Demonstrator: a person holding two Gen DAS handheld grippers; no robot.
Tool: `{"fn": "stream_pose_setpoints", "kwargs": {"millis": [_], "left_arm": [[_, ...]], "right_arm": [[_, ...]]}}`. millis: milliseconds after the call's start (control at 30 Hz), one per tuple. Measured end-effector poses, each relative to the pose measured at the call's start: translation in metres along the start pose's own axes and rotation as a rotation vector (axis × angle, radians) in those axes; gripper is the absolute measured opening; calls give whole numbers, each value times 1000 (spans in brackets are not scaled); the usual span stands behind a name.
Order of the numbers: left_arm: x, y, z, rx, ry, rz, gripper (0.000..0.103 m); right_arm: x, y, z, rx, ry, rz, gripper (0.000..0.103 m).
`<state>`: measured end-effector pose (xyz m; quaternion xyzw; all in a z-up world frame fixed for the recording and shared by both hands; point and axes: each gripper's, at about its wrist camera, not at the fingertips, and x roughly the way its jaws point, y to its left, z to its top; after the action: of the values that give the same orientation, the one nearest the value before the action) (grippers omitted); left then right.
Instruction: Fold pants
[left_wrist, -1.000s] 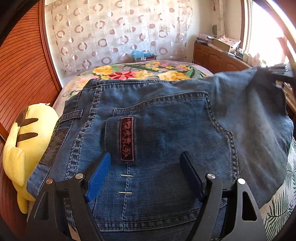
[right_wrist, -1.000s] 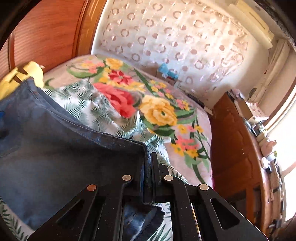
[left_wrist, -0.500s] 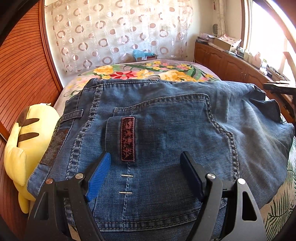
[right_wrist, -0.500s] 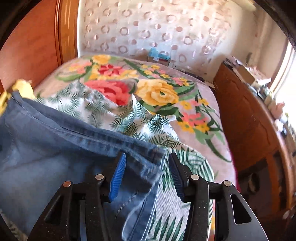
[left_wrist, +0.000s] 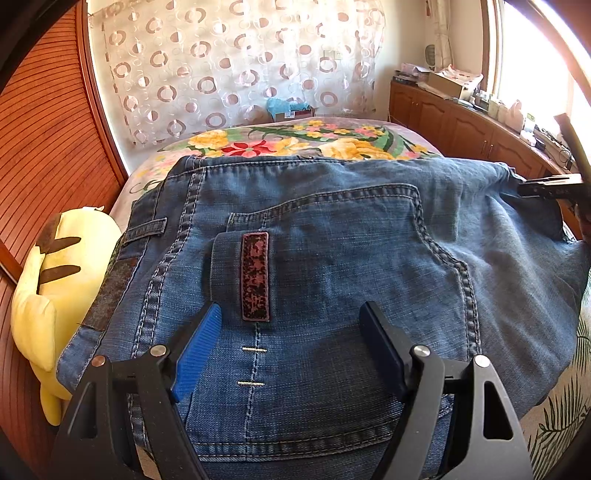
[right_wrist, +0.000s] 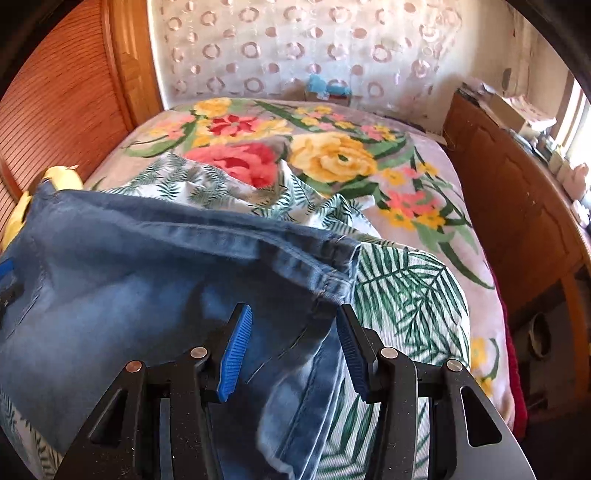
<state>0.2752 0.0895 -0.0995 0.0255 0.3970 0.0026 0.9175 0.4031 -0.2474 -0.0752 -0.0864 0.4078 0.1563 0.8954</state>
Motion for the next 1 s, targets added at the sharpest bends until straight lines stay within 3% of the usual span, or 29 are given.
{"fn": "stream_pose_setpoints", "kwargs": {"millis": [33,67,333,467,600,733,1000], "left_arm": [[0,1,0,-2,-1,-1,78],[-1,0,0,-3,-2,-3,78],[-21,22,10,-70,-49,-56,78],[-31,47,35,-58,-85,12,76],[-23,80,58,-83,-85,34,67],[-3,101,73,-85,-47,47,56],[48,118,83,-65,64,88,55]], "right_arm": [[5,1,9,2,0,-11,27],[5,-2,10,-1,-11,-51,16],[10,13,6,1,-34,-46,17],[12,9,5,4,-43,-32,17],[13,7,4,-1,-59,-31,17],[13,10,-5,-14,-91,-43,17],[15,16,-19,-33,-129,-53,18]]}}
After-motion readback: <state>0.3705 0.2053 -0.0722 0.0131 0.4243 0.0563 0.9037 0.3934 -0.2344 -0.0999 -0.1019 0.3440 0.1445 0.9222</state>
